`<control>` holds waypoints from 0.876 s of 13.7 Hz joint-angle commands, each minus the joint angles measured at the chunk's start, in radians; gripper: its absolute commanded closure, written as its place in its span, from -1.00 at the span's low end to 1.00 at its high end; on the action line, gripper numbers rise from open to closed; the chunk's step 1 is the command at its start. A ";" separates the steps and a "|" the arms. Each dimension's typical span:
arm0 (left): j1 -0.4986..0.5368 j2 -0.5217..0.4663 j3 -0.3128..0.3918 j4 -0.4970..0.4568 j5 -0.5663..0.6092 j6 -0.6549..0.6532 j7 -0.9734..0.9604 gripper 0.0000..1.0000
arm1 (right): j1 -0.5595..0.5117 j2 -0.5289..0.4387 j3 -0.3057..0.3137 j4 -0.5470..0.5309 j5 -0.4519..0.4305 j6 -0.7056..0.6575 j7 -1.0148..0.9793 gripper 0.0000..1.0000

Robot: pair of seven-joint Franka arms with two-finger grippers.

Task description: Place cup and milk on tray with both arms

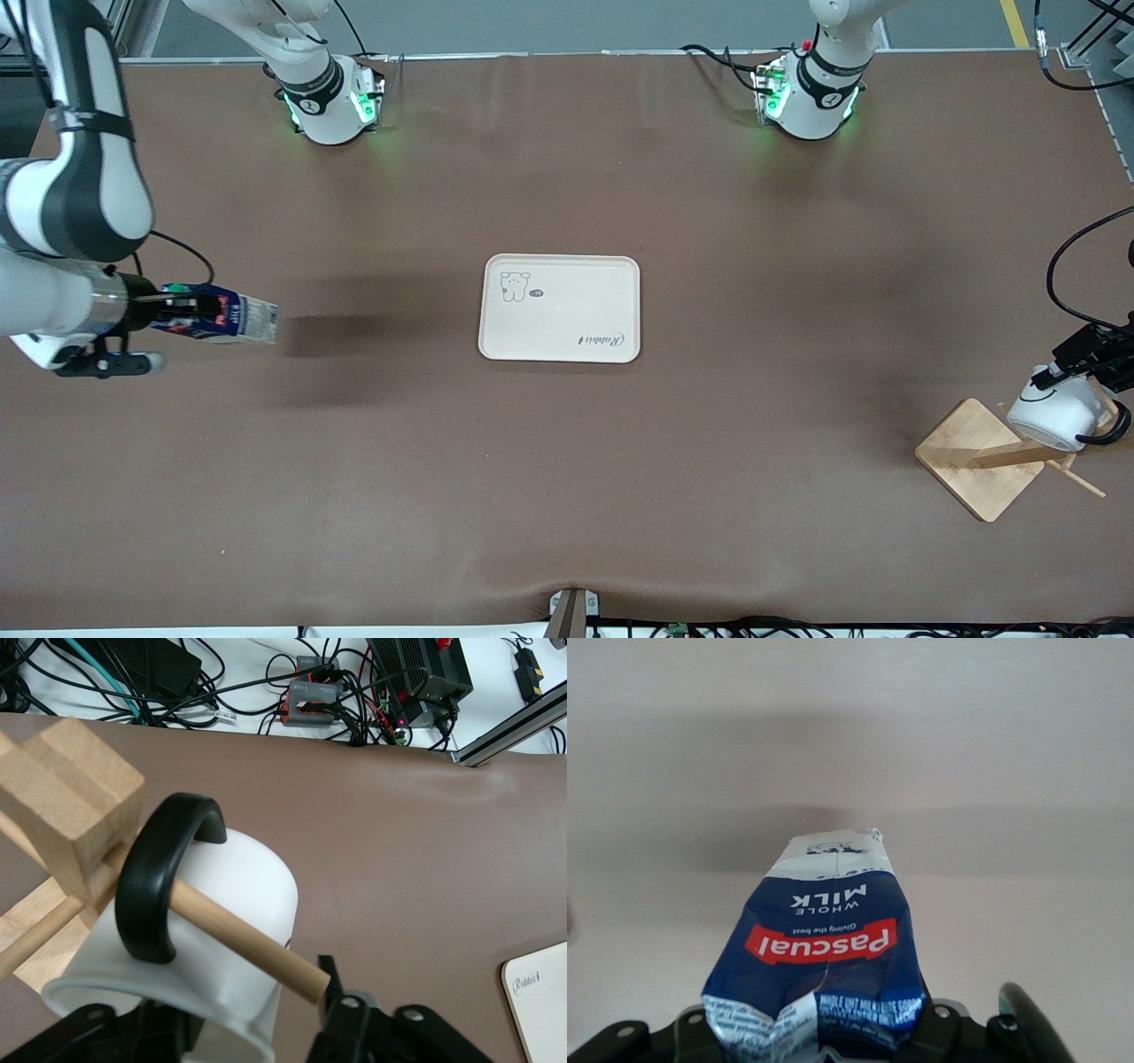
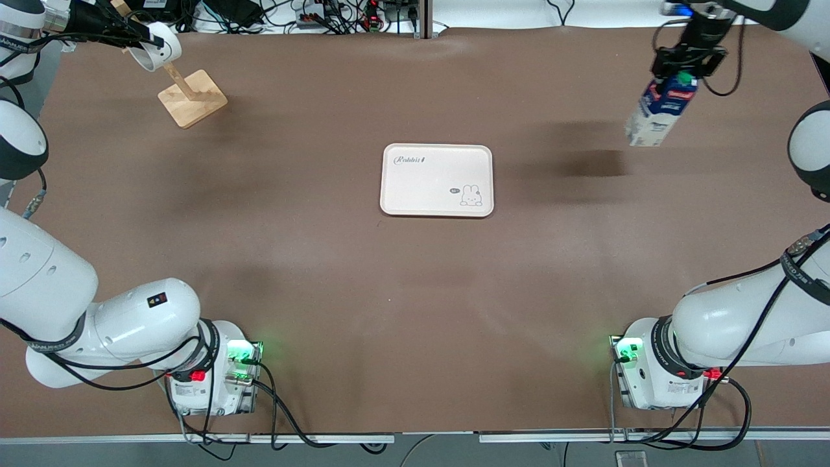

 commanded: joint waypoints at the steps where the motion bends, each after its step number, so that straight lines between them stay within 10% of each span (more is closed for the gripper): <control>1: -0.008 0.008 0.000 0.018 -0.023 0.005 0.007 0.37 | 0.108 0.001 -0.007 0.012 0.065 -0.014 0.066 1.00; 7: -0.025 0.007 0.000 0.022 -0.015 0.005 0.005 1.00 | 0.437 0.062 -0.006 0.121 0.073 0.021 0.372 1.00; 12: -0.039 0.004 0.001 0.028 -0.011 0.005 -0.010 1.00 | 0.568 0.154 -0.009 0.166 0.145 0.134 0.461 1.00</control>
